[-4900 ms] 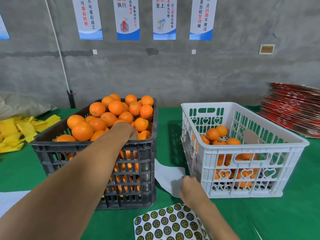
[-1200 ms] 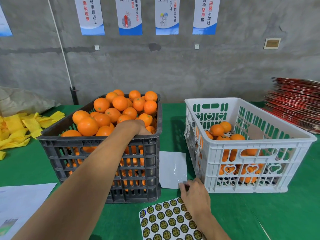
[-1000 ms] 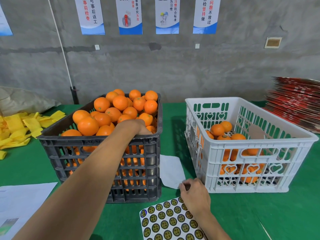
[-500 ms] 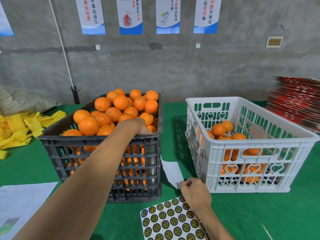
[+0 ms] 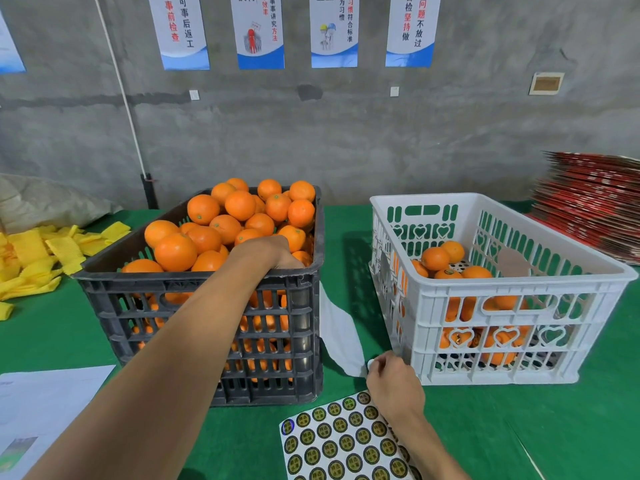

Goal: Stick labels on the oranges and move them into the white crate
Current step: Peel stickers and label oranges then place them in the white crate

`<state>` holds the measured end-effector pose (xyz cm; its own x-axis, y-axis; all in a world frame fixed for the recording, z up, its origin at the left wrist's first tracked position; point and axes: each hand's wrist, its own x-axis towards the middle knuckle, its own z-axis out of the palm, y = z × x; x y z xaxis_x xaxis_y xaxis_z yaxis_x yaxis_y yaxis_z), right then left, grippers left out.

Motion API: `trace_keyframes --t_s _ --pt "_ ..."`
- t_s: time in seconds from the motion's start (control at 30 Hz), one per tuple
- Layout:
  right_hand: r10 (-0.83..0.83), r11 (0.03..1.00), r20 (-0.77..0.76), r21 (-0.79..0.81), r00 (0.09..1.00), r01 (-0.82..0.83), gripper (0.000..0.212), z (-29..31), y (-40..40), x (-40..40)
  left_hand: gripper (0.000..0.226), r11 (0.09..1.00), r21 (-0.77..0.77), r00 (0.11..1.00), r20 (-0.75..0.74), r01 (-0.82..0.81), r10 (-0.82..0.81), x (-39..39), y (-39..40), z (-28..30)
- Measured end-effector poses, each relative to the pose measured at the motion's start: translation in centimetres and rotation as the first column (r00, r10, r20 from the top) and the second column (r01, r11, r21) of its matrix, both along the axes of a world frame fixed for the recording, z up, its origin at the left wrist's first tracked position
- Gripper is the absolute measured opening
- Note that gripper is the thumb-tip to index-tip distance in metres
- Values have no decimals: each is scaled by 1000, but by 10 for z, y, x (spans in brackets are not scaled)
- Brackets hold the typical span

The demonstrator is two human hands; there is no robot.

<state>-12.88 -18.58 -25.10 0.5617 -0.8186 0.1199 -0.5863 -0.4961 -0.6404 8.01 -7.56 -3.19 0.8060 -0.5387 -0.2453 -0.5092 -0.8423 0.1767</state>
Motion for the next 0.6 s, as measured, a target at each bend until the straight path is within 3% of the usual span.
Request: trace_keyframes --t_s 0.1,0.2,0.27,0.33,0.43,0.6 --pt "24 999 193 18 981 -28 21 11 4 -1 52 998 -71 998 62 -1 5 -1 2 2" --pt "74 996 468 6 881 -87 18 44 8 4 61 970 -235 979 173 -66 109 -4 1 3" --pt "103 995 567 -46 817 -93 19 74 9 15 77 923 -374 952 240 -91 191 -4 1 4" --pt "136 990 626 -109 768 -86 19 109 11 28 88 855 -512 939 250 -80 238 -4 0 5" --pt "154 984 637 -170 755 -57 15 157 11 49 81 724 -688 947 265 52 184 -9 -1 10" --pt "101 985 648 -172 755 17 19 210 17 69 56 578 -748 909 415 327 24 -24 -4 15"
